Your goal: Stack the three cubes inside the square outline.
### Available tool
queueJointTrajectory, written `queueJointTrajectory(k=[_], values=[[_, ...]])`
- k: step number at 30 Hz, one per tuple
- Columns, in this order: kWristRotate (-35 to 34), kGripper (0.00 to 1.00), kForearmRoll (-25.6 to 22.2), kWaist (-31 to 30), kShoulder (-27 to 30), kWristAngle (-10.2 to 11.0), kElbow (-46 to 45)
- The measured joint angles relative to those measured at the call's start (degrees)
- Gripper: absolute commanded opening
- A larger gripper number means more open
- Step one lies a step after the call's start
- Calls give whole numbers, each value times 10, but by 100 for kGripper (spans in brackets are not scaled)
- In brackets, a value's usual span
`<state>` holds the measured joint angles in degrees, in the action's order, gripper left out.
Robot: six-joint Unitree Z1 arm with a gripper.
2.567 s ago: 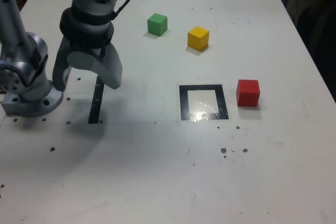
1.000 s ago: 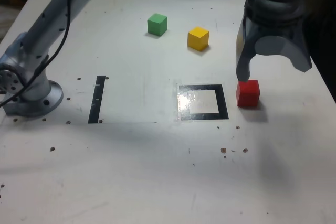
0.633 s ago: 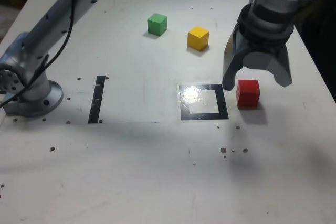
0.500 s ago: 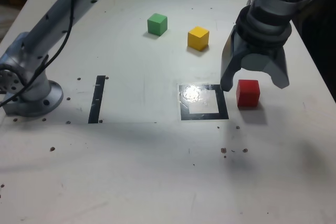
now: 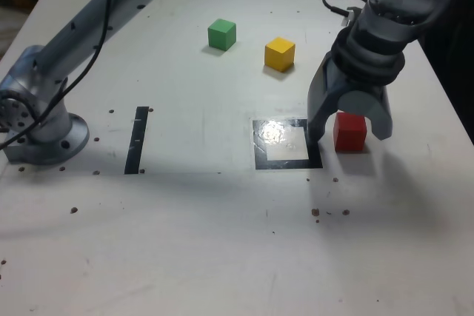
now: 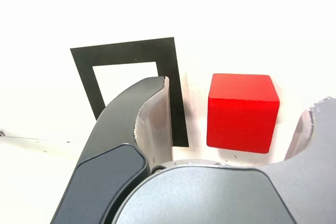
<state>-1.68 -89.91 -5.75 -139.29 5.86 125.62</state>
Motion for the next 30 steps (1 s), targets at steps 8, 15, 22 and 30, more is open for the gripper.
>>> queueJointTrajectory(k=[8, 15, 22, 30], values=[[7, 61, 13, 7, -10, -6, 17], [16, 49, 21, 16, -17, -16, 19], [15, 35, 22, 16, -17, -19, 20], [16, 25, 19, 16, -17, -31, 32]])
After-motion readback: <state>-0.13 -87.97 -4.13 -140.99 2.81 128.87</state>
